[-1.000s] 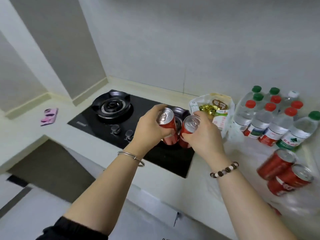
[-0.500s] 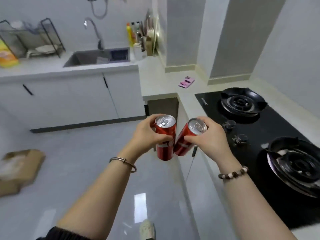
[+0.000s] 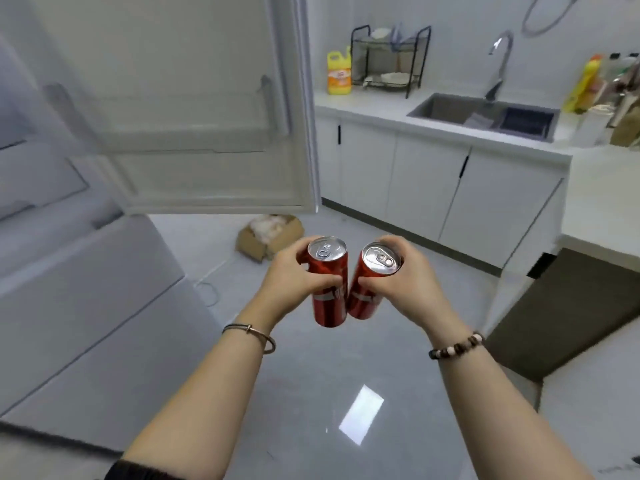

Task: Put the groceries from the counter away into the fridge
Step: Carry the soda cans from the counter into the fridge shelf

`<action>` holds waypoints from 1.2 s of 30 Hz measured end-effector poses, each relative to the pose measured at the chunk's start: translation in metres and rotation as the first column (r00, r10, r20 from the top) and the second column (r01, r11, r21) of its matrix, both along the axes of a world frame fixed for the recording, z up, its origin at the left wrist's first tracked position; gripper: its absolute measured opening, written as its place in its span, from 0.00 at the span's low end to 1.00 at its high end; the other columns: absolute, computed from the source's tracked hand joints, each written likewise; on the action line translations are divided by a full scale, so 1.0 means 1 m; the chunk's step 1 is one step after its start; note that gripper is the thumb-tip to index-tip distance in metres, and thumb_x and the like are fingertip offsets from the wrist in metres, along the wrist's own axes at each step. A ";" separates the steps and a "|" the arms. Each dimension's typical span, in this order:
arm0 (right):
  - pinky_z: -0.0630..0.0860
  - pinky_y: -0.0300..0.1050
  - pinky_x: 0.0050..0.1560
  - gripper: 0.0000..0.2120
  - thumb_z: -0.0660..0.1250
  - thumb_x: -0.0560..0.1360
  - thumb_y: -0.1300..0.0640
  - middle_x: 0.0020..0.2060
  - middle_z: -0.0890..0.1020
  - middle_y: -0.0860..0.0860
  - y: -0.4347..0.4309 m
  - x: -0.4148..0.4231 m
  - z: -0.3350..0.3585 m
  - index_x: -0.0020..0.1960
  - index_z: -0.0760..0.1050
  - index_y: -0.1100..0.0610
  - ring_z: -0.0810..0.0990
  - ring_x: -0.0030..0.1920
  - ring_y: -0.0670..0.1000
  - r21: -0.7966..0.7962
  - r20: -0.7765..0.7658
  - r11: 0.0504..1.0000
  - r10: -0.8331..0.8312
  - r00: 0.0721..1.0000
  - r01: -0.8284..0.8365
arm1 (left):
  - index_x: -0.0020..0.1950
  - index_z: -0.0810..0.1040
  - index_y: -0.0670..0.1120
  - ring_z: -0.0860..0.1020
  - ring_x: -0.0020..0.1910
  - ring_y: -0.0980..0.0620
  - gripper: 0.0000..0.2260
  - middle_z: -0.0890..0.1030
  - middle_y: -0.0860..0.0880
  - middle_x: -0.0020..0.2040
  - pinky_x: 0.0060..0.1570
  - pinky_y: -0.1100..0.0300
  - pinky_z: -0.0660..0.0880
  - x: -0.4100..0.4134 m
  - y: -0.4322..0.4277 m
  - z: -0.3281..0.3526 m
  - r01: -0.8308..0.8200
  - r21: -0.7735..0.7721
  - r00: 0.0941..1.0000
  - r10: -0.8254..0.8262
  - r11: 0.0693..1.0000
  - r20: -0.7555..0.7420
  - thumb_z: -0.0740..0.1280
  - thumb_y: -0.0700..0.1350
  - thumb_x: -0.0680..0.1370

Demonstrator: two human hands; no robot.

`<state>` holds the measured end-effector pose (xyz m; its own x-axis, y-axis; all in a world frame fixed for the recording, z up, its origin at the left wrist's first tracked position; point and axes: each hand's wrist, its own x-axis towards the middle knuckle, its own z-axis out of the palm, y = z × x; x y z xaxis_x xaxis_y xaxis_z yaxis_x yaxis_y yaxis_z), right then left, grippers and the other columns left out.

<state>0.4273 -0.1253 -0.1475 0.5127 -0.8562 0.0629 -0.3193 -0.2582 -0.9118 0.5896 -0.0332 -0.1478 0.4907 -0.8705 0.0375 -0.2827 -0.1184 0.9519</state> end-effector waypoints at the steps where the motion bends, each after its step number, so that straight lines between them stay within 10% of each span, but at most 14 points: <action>1: 0.70 0.24 0.37 0.24 0.77 0.61 0.65 0.43 0.79 0.40 0.004 0.027 0.002 0.53 0.73 0.50 0.78 0.42 0.39 -0.012 -0.005 0.999 0.048 0.999 -0.048 | 0.54 0.77 0.56 0.79 0.51 0.61 0.26 0.82 0.58 0.50 0.50 0.69 0.75 0.023 0.011 0.003 -0.043 -0.004 0.999 0.043 0.999 0.014 0.77 0.34 0.63; 14: 0.78 0.44 0.45 0.21 0.76 0.59 0.51 0.41 0.81 0.42 0.078 0.293 0.020 0.50 0.74 0.49 0.80 0.44 0.43 -0.100 -0.028 0.881 0.461 0.887 -0.462 | 0.50 0.74 0.65 0.77 0.51 0.62 0.26 0.79 0.63 0.49 0.49 0.69 0.73 0.224 0.133 0.019 -0.589 -0.078 0.790 0.594 0.804 0.152 0.78 0.41 0.62; 26: 0.77 0.40 0.45 0.21 0.77 0.60 0.50 0.41 0.80 0.39 0.117 0.450 0.041 0.50 0.73 0.45 0.79 0.43 0.39 -0.143 0.122 0.700 0.714 0.690 -0.699 | 0.59 0.75 0.55 0.77 0.53 0.60 0.25 0.80 0.58 0.53 0.46 0.71 0.72 0.317 0.195 0.040 -0.876 -0.238 0.432 0.902 0.419 -0.006 0.77 0.38 0.66; 36: 0.72 0.31 0.41 0.19 0.78 0.63 0.51 0.41 0.80 0.39 0.158 0.544 0.065 0.51 0.75 0.46 0.79 0.42 0.36 -0.117 0.281 0.682 0.720 0.634 -0.722 | 0.63 0.71 0.55 0.77 0.56 0.57 0.27 0.79 0.54 0.58 0.55 0.62 0.74 0.388 0.224 0.064 -0.899 -0.325 0.336 0.938 0.293 -0.082 0.75 0.38 0.69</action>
